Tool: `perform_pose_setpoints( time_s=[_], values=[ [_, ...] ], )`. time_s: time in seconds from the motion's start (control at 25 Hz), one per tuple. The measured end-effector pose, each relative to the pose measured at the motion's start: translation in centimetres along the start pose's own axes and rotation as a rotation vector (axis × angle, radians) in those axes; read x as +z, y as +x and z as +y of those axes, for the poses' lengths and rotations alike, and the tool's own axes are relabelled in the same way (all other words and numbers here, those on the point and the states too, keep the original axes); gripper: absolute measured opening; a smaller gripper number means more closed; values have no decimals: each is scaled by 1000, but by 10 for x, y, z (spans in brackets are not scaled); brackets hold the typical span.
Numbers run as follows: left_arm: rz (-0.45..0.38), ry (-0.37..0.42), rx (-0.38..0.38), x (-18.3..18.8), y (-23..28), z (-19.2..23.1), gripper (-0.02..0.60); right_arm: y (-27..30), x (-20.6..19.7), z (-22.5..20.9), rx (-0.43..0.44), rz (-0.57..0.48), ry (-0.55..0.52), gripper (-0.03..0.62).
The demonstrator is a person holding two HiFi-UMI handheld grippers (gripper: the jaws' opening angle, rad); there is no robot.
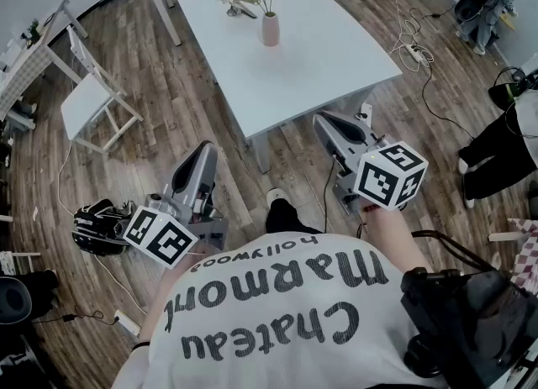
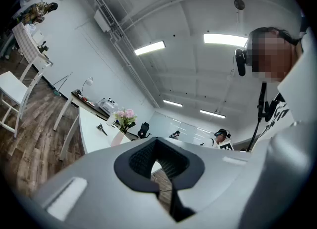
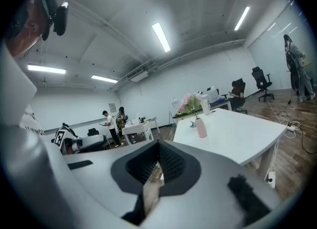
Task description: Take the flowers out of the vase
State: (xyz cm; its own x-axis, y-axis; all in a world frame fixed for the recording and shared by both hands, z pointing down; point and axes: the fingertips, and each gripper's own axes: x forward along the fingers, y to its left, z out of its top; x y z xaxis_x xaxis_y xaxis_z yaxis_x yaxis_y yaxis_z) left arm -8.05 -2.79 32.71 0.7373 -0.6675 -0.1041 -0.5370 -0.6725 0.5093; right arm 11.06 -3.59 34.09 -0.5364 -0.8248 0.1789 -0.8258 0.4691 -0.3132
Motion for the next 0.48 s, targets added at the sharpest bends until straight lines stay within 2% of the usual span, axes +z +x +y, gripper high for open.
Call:
perform_pose_setpoints(
  time_s=[0.48],
  values=[
    [19,-11,28,-2,1,11,5,14,-2,-8,4,14,20,15]
  ],
)
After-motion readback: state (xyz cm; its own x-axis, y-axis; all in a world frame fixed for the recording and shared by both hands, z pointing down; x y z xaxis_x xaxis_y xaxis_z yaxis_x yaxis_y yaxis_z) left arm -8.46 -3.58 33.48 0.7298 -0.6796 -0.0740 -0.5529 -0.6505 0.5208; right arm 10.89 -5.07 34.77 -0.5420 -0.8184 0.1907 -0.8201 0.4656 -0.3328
